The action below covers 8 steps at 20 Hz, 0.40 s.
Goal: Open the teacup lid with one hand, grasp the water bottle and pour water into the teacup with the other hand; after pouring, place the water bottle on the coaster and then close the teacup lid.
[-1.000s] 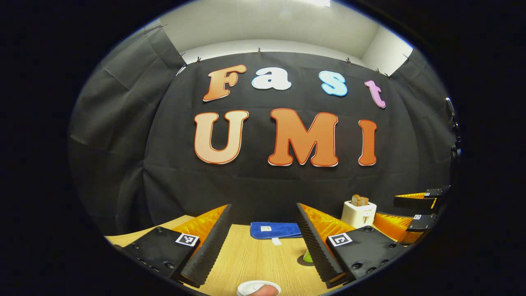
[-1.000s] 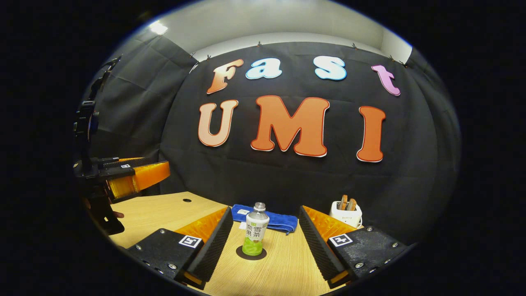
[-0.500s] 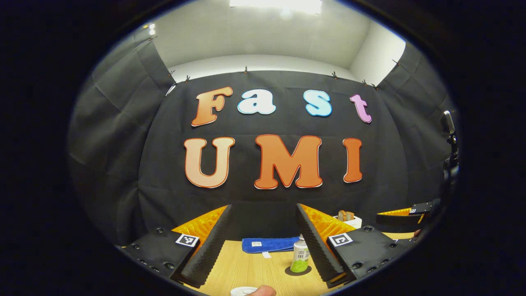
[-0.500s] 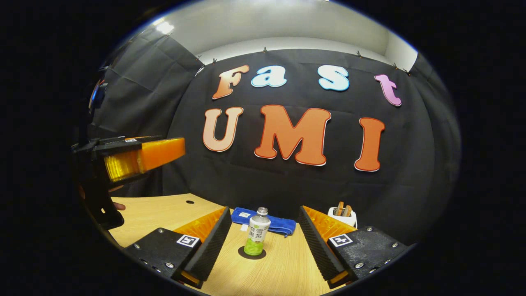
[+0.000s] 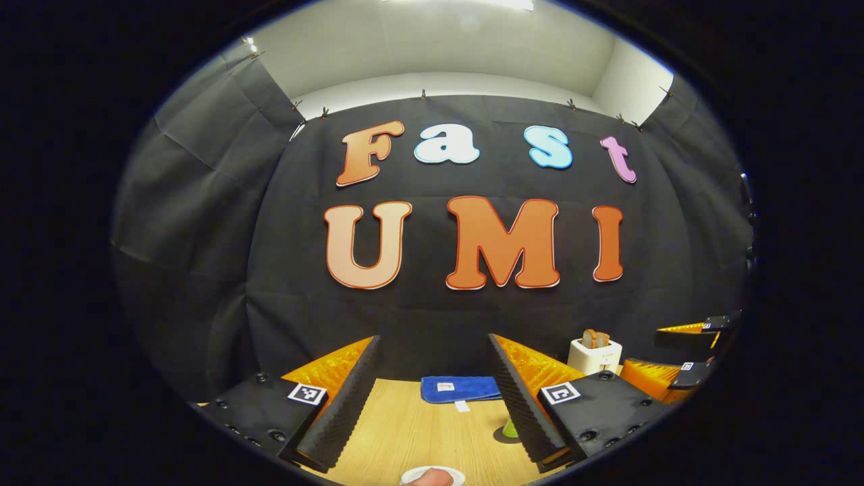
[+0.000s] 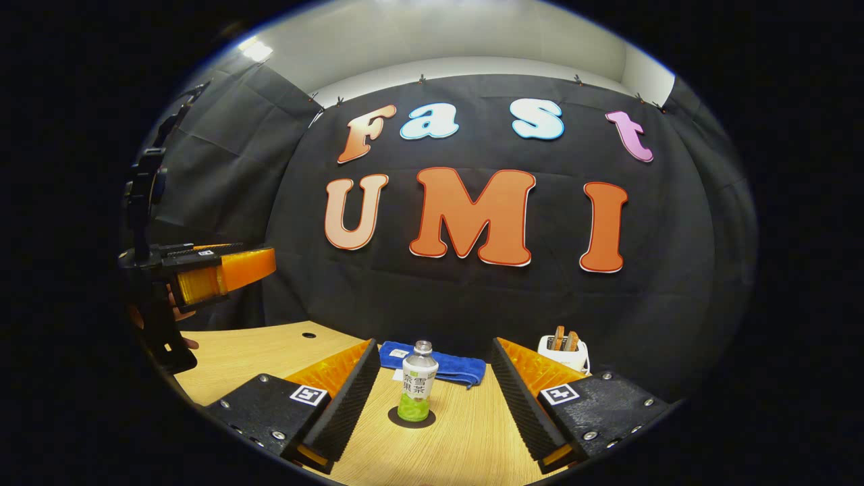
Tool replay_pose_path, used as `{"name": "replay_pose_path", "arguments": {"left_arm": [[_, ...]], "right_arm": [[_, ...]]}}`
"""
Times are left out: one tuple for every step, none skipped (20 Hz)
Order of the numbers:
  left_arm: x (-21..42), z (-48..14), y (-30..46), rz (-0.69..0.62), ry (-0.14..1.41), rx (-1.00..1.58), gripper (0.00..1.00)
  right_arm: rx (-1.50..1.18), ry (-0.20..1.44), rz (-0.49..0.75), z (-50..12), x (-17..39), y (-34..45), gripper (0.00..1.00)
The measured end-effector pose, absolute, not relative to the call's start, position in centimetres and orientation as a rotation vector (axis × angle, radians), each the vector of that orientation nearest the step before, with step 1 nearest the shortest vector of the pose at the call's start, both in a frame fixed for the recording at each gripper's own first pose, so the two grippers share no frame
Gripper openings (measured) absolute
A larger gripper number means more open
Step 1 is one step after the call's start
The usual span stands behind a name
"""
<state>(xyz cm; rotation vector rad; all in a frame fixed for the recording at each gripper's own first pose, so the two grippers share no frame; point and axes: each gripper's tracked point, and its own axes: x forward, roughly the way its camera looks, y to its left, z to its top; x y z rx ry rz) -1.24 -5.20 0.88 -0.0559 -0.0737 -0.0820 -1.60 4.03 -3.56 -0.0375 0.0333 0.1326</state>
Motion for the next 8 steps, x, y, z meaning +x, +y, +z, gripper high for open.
{"name": "replay_pose_path", "arguments": {"left_arm": [[-0.8, 0.4, -5.1, -0.084, -0.064, -0.051, 0.99], [-0.5, 0.4, -5.3, -0.091, -0.062, -0.055, 0.98], [-0.2, 0.2, -5.4, -0.097, -0.056, -0.055, 0.99], [0.2, -0.1, -5.5, -0.096, -0.051, -0.052, 0.99], [0.5, -0.7, -5.6, -0.097, -0.033, -0.048, 0.98], [0.7, -1.2, -5.7, -0.104, -0.022, -0.059, 0.98], [0.8, -1.4, -5.9, -0.113, -0.016, -0.074, 0.98], [1.0, -1.7, -5.5, -0.103, -0.012, -0.083, 0.99]], "right_arm": [[-0.038, 0.027, 0.125, -3.3, -1.4, 3.9, 0.99], [-0.042, 0.022, 0.117, -3.1, -1.0, 3.7, 0.99], [-0.049, 0.016, 0.111, -3.0, -0.8, 3.6, 0.99], [-0.048, 0.014, 0.097, -2.7, -0.5, 3.5, 0.99], [-0.04, 0.017, 0.097, -2.7, -0.2, 3.6, 0.96], [-0.03, 0.019, 0.105, -2.8, -0.1, 4.0, 1.0], [-0.026, 0.017, 0.117, -2.7, 0.0, 4.4, 0.99], [-0.029, 0.016, 0.12, -2.7, 0.2, 4.4, 0.99]]}}
